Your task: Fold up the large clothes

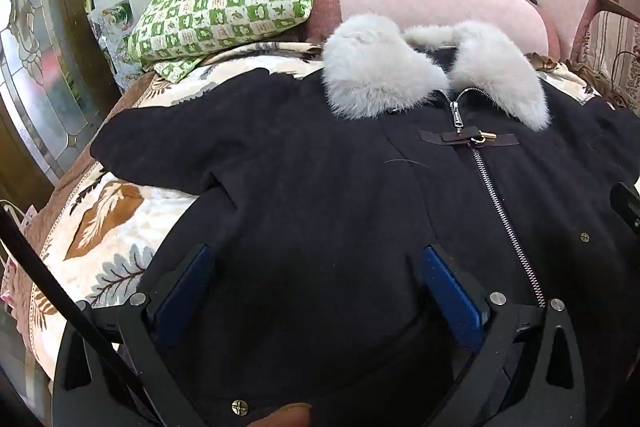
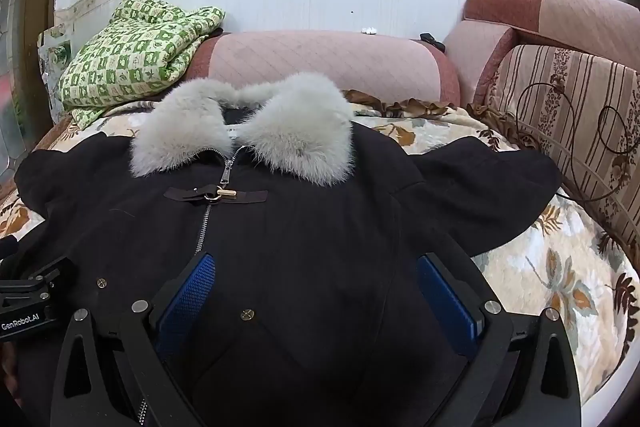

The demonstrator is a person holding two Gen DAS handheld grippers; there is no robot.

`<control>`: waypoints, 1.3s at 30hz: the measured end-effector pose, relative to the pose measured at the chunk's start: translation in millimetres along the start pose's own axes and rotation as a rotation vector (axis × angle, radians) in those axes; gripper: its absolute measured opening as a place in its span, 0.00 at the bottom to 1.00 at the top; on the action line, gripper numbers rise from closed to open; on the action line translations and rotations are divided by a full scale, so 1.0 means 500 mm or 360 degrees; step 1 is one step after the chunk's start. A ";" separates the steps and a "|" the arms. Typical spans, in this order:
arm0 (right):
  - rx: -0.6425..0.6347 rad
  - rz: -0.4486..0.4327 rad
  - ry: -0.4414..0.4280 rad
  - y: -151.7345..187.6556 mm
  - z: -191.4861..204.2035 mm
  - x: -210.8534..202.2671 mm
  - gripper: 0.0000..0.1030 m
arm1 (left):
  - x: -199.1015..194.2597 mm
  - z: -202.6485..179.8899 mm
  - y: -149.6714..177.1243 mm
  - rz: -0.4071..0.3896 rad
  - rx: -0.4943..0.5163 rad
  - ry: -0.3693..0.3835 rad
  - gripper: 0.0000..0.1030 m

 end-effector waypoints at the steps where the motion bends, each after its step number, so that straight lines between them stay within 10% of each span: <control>1: 0.0001 -0.0001 0.0000 0.000 0.000 0.000 0.99 | -0.002 -0.001 -0.001 -0.0011 0.0001 0.0001 1.00; 39: 0.0018 0.0051 0.0024 0.006 -0.008 0.009 0.99 | -0.014 0.006 -0.001 -0.0021 -0.0012 0.0021 1.00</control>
Point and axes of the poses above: each gripper's, at about its wrist camera, not at the fingertips, and x roughly the way its jaws point, z to its left, y to its underside, the point moved 5 cm from there along x, roughly the way its jaws point, and after that the axes turned 10 degrees about -y, right-handed, at the moved point
